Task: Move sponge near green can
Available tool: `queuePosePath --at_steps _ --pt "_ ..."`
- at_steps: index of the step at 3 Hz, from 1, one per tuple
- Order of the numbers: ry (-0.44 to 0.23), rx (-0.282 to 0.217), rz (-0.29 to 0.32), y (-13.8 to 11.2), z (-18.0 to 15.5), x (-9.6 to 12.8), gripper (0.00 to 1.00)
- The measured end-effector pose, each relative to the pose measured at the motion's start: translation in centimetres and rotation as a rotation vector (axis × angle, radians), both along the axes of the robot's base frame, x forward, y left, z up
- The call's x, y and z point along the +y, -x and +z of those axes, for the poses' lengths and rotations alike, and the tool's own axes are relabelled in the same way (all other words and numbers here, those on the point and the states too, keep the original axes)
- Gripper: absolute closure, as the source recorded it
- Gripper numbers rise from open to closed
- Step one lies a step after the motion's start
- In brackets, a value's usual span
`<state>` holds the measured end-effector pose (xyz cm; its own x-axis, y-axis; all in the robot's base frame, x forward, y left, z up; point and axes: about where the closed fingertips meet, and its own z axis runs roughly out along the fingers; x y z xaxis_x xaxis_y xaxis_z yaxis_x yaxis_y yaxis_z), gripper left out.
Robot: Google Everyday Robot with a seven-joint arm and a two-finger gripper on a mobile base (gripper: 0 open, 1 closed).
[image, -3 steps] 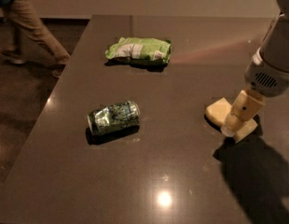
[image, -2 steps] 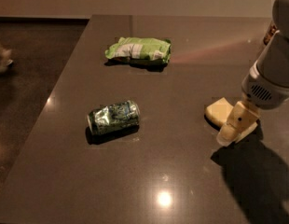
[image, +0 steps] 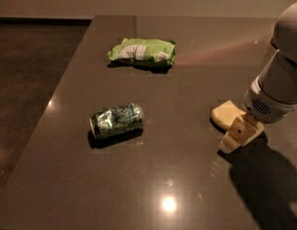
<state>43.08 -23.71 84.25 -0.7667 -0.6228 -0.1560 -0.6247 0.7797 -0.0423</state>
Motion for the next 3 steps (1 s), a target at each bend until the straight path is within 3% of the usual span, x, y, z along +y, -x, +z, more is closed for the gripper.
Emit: queuePosePath --at_steps 2,3 --pt "-0.018 -0.018 0.003 -1.1 0.0 0.4 0.65" --pt "-0.049 -0.041 0.102 -2.3 1.3 2.9 0.96"
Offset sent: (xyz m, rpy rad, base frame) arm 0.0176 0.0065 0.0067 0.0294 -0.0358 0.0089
